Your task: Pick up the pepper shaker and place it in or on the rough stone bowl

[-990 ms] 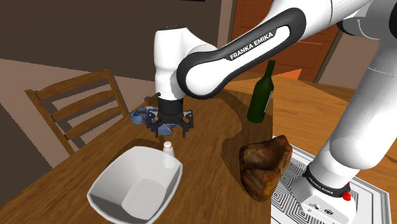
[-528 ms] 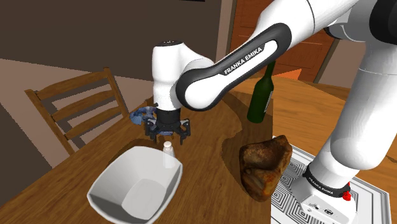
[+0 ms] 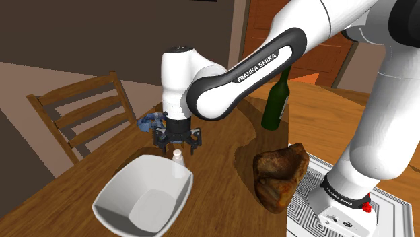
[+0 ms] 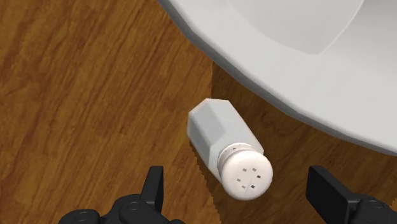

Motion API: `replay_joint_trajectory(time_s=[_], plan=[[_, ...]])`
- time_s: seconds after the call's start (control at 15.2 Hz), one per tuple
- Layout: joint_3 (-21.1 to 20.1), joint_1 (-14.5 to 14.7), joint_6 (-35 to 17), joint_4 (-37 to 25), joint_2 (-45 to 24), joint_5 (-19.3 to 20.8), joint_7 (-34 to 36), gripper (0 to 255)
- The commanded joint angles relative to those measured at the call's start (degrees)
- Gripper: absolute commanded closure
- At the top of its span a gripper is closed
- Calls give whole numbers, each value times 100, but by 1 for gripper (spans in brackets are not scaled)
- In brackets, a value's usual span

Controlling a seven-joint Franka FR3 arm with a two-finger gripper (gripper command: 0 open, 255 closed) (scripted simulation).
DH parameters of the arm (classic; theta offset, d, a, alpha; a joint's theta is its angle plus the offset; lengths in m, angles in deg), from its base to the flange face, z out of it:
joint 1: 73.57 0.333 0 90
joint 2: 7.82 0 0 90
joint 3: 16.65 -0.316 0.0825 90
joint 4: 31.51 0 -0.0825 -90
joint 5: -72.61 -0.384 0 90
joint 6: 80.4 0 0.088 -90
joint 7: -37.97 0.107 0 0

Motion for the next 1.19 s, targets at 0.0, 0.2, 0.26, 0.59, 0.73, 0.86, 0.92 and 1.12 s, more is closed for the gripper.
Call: replay_joint_trajectory(time_s=[0.0,0.2,0.26,0.59,0.73,0.86,0.92,1.12], plan=[[0,0,-1,0,0,1,1,255],[0,0,-1,0,-1,1,1,255],[0,0,-1,0,-1,1,1,255],[0,0,-1,1,0,0,0,255],[-28,-28,135,-62,99,-91,-58,255],[-51,-53,273,-130,193,-178,-113,255],[-60,-65,343,-166,239,-219,-139,255],[-84,-96,554,-281,368,-333,-211,255]])
